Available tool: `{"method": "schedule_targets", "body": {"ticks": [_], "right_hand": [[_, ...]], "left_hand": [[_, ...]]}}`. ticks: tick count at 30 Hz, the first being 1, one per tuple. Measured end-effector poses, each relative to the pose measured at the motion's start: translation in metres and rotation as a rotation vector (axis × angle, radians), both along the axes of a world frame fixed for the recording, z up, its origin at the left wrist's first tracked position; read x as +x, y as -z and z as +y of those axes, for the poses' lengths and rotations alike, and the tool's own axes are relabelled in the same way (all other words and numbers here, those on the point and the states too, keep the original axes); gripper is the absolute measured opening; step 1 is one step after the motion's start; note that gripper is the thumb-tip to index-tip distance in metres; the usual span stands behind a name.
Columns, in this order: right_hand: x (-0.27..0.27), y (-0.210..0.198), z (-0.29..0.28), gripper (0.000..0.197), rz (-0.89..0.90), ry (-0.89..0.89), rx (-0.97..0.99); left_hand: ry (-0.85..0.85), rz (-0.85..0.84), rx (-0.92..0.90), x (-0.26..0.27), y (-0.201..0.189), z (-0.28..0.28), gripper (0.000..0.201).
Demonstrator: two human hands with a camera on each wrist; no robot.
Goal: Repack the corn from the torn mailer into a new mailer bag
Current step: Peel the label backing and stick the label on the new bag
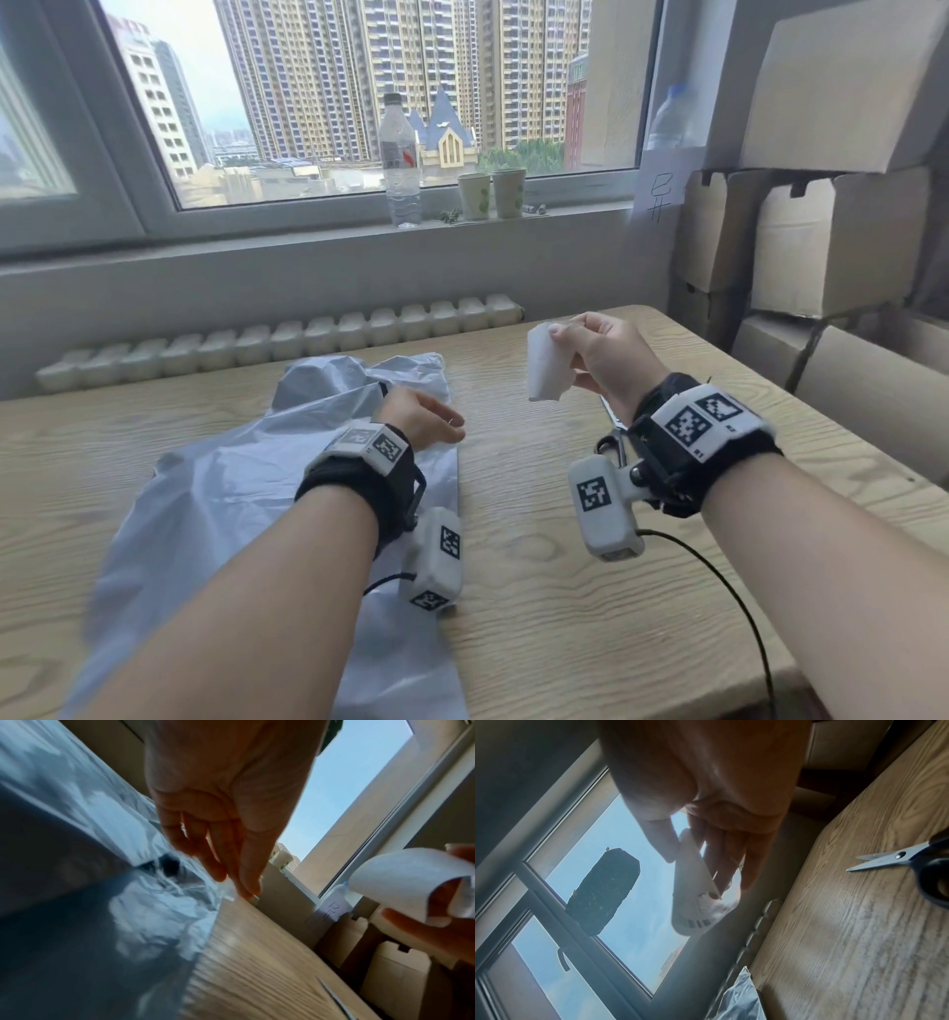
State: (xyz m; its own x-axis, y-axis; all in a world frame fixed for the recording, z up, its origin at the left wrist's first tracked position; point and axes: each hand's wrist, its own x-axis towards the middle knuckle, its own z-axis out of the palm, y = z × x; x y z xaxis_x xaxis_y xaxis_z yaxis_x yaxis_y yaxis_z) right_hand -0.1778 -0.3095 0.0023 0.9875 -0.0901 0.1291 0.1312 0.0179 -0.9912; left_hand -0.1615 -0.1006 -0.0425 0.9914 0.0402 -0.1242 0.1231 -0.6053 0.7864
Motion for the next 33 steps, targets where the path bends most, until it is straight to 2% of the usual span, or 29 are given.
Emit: {"method": "schedule_targets", "body": {"ticks": [7, 10, 13, 16, 19, 23, 26, 29, 31, 33], "right_hand": [[0.005, 0.01, 0.008, 0.017, 0.03, -0.026, 0.004], [0.007, 0.011, 0.011, 0.015, 0.036, -0.043, -0.008], [0.009, 0.013, 0.013, 0.014, 0.041, -0.056, -0.008], [0.011, 0.016, 0.015, 0.016, 0.05, -0.066, -0.008], [0.012, 0.019, 0.016, 0.015, 0.06, -0.069, -0.005], [0.014, 0.021, 0.016, 0.013, 0.067, -0.069, -0.01], [0.015, 0.02, 0.016, 0.015, 0.065, -0.077, -0.024], [0.015, 0.019, 0.018, 0.017, 0.061, -0.077, -0.023], [0.013, 0.017, 0.02, 0.018, 0.059, -0.073, -0.021], [0.011, 0.015, 0.023, 0.017, 0.056, -0.077, -0.026]], "left_hand": [[0.004, 0.134, 0.057, 0.009, 0.01, 0.004, 0.021], [-0.027, 0.112, 0.183, 0.014, 0.02, 0.006, 0.027], [-0.032, 0.071, 0.36, 0.015, 0.025, 0.007, 0.022], [-0.029, 0.071, 0.433, 0.017, 0.025, 0.004, 0.021], [-0.037, 0.115, 0.497, 0.021, 0.022, 0.003, 0.029], [-0.06, 0.124, 0.576, 0.025, 0.02, 0.006, 0.053], [-0.034, 0.118, 0.471, 0.02, 0.01, 0.007, 0.049], [-0.068, 0.083, 0.166, 0.02, 0.001, 0.014, 0.041], [-0.103, 0.023, 0.018, 0.017, -0.009, 0.014, 0.026], [-0.139, -0.064, -0.013, 0.017, -0.018, 0.012, 0.011]]}}
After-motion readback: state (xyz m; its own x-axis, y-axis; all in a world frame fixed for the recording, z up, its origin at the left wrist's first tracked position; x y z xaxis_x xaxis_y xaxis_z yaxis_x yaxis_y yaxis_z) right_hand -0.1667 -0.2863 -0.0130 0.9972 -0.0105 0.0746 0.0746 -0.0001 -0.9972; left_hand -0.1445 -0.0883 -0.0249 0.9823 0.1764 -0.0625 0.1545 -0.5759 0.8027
